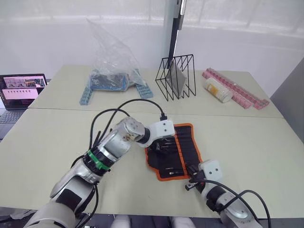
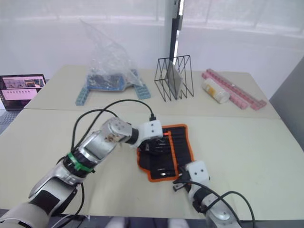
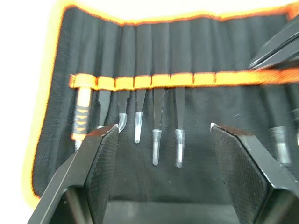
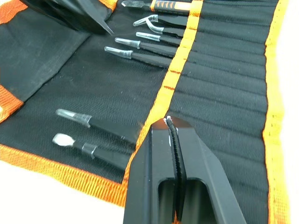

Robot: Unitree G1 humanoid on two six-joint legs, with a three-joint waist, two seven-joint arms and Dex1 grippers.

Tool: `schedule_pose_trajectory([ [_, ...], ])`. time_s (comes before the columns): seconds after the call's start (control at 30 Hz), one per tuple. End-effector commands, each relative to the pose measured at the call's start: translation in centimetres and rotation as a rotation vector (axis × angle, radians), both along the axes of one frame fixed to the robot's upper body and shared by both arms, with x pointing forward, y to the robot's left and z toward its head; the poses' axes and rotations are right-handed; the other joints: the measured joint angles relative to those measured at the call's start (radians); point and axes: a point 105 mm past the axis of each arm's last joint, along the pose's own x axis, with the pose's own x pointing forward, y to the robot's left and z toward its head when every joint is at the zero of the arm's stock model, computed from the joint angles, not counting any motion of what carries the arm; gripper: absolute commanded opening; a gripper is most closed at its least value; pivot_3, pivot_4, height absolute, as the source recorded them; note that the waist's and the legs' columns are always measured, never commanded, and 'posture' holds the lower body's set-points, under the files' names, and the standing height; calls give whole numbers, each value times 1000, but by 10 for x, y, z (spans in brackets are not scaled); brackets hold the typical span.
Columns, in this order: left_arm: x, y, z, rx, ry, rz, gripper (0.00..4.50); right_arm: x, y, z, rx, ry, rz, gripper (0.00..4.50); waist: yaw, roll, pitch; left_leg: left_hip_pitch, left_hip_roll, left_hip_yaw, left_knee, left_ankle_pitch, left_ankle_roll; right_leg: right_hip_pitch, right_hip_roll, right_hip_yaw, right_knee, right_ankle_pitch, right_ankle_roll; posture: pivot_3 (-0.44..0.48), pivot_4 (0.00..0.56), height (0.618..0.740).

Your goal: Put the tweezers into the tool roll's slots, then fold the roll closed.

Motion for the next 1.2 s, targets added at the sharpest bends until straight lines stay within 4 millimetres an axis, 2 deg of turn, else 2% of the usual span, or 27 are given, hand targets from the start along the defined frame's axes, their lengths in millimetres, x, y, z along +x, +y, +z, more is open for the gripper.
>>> schedule_pose_trajectory([
  [0.03, -3, 16, 27, -121, -4, 45, 3342, 0, -2, -8, -16, 38, 12, 0, -3, 0, 0, 0, 0, 0, 0, 0, 0, 0, 0, 0, 0, 0, 0, 0, 150, 718],
  [0.13, -1, 47, 33, -199, -13, 138, 3342, 3, -3, -7, -23, 33, 22, 0, -5, 1, 0, 1, 0, 0, 0, 0, 0, 0, 0, 0, 0, 0, 0, 0, 150, 718],
  [0.23, 2, 101, 32, -302, -58, 334, 3342, 8, -5, -6, -30, 28, 34, 0, -10, 1, 0, 2, 1, 0, -1, 0, 0, 0, 0, 0, 1, 0, -1, 0, 150, 718],
  [0.27, 1, 112, 32, -328, -65, 376, 3342, 9, -6, -6, -32, 28, 37, 0, -10, 1, 1, 2, 1, 0, -1, 0, 0, 0, 0, 0, 1, -1, -1, 0, 150, 718],
  [0.33, -4, 133, 26, -343, -79, 443, 3342, 10, -7, -6, -34, 28, 41, 0, -4, 1, 1, 2, 1, -1, -1, 0, 0, 0, 0, -1, 1, -1, -1, 0, 150, 718],
  [0.43, -24, 179, 12, -364, -111, 600, 3342, 10, -11, -7, -37, 33, 50, 0, 0, 0, 1, 2, 1, 0, -1, 0, 0, 0, 0, 0, 0, -1, -1, 0, 150, 718],
  [0.47, -29, 187, 10, -370, -116, 632, 3342, 10, -12, -7, -39, 35, 52, 0, 0, 0, 1, 2, 0, 0, -1, 0, 0, 1, -1, -1, 0, -1, -1, 0, 150, 718],
  [0.6, -56, 223, -2, -392, -130, 802, 4475, 8, -18, -9, -42, 40, 57, 0, 7, -1, 1, 2, 1, 0, -1, 0, 0, 1, -1, -2, 0, -1, -2, 0, 150, 718],
  [0.73, -88, 244, -9, -437, -147, 944, 4475, 6, -23, -8, -40, 36, 59, 0, 4, -1, 1, 2, 1, 0, -1, 0, 0, 1, -1, -2, 0, -2, -4, 0, 150, 718],
  [0.93, -134, 267, -34, -449, -171, 1167, 4475, 3, -26, -7, -35, 23, 74, 0, 3, -3, 1, 3, 1, 0, -1, 0, 0, 2, -2, -1, 0, -5, -9, 0, 150, 718],
  [1.2, -169, 271, -51, -463, -185, 1320, 4475, 4, -27, -7, -37, 17, 89, 0, -1, -7, 0, 3, 1, 0, 0, -1, -1, 1, -2, -1, -1, -6, -10, 0, 150, 718],
])
